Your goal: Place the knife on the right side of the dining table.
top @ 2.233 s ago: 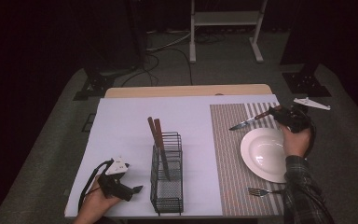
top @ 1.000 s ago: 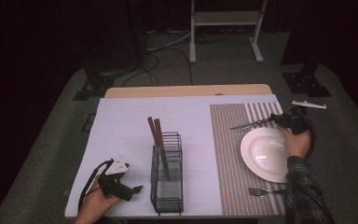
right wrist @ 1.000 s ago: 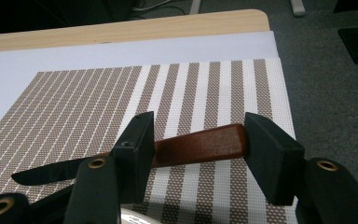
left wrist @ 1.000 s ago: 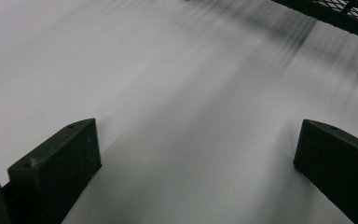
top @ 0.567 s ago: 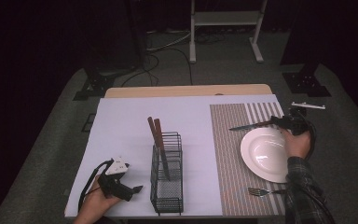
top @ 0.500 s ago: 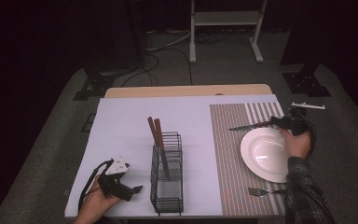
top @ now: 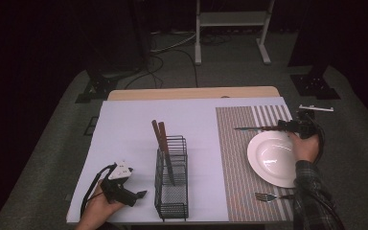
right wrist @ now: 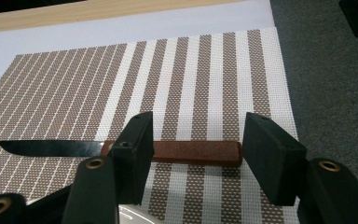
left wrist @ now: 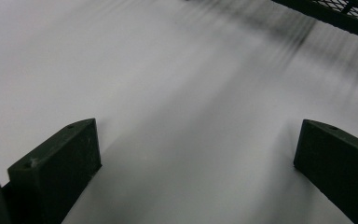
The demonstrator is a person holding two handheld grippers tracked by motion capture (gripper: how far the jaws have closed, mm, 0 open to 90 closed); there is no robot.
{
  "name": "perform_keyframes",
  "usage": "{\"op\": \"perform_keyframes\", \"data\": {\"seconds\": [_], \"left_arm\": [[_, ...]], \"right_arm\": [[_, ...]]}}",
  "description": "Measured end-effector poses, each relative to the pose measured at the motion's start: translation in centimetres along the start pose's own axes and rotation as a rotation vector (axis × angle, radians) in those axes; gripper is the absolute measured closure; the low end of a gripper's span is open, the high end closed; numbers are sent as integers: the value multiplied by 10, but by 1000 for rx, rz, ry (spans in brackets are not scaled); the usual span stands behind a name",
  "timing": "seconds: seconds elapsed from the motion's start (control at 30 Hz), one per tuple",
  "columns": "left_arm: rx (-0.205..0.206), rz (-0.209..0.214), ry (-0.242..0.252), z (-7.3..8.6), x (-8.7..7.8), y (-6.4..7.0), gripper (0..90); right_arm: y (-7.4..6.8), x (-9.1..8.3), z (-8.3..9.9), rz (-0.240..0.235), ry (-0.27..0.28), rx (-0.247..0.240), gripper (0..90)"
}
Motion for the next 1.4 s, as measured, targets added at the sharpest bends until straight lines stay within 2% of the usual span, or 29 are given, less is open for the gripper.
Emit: {"op": "perform_keyframes", "data": {"seconds": [0.2, 0.37, 0.57, 0.67, 0.77, 1.1, 1.4], "left_arm": [[1, 0, -1, 0, 0, 0, 0], [1, 0, -2, 0, 0, 0, 0], [1, 0, 0, 0, 0, 0, 0], [1, 0, 0, 0, 0, 0, 0], [2, 0, -1, 0, 0, 0, 0], [2, 0, -4, 0, 0, 0, 0], [1, 0, -3, 0, 0, 0, 0]], "right_arm": [[-2, -4, -2, -1, 17, -6, 415], [-10, -10, -6, -27, 34, -20, 364], [-23, -17, -7, -57, 48, -63, 284], [-30, -19, -6, -57, 50, -92, 247], [-43, -21, -3, -93, 47, -129, 193], [-76, -34, 2, -139, 28, -209, 15], [-113, -43, 6, -213, 25, -298, 0]]}}
Point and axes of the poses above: each handheld gripper's, and its own axes: x roughly forward along the jaws, z roughly out of its underside, y roughly to its right, the point moved 10 cm from there along x, roughly forward along the jaws, and after that the axes turned 11 degrees about -x, right-handed, at the moved point
